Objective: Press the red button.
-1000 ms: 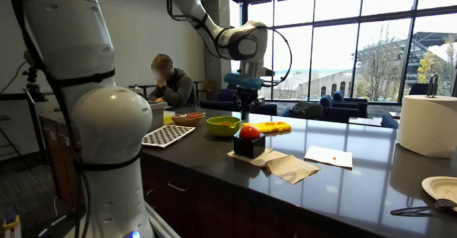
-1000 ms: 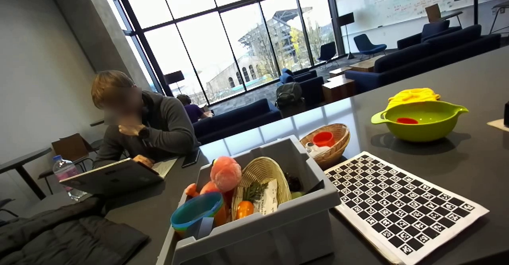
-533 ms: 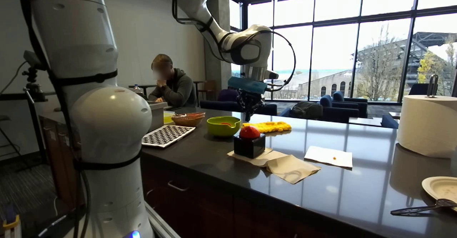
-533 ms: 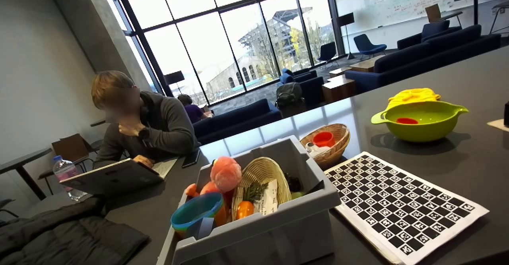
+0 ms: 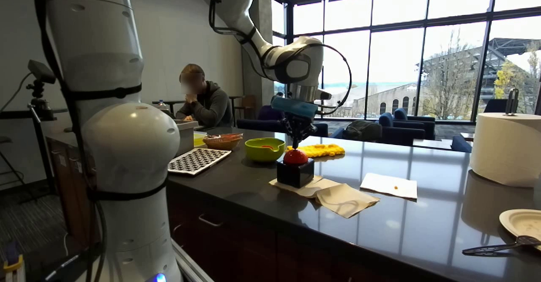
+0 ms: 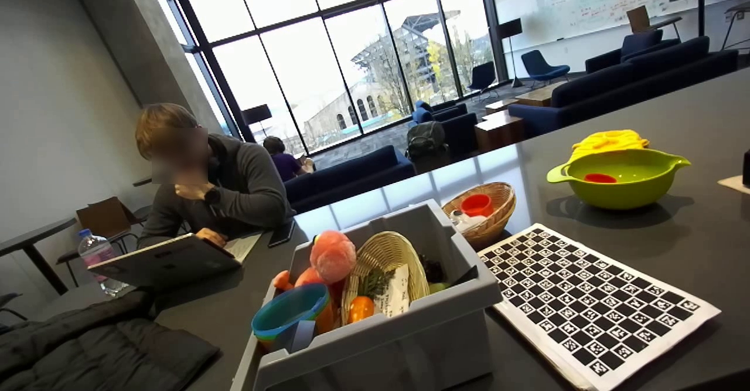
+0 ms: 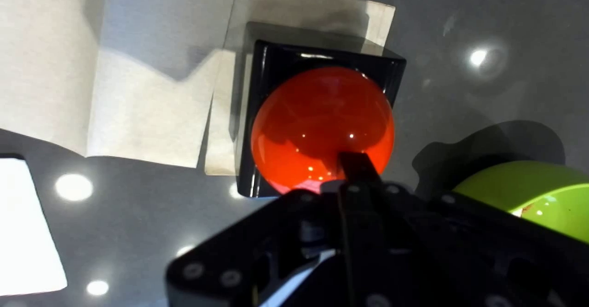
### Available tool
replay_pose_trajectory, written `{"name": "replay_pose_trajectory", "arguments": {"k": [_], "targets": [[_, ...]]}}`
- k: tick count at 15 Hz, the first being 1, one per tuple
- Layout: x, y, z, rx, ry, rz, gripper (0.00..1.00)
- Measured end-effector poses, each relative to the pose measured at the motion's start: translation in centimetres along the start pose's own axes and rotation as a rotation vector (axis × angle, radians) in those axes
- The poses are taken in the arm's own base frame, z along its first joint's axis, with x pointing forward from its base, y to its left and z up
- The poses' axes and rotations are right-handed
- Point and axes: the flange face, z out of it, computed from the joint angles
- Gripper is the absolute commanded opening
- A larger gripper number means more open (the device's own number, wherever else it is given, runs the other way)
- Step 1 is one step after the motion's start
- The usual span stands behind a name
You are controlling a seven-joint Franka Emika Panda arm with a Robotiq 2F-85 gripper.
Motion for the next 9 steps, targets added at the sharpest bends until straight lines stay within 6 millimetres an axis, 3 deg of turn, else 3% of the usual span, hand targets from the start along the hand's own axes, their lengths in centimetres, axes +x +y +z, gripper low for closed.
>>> {"name": "replay_pose_trajectory", "arguments": {"k": [9], "targets": [[0.12, 0.41, 0.48, -0.001, -0.007, 0.006, 0.0]]}}
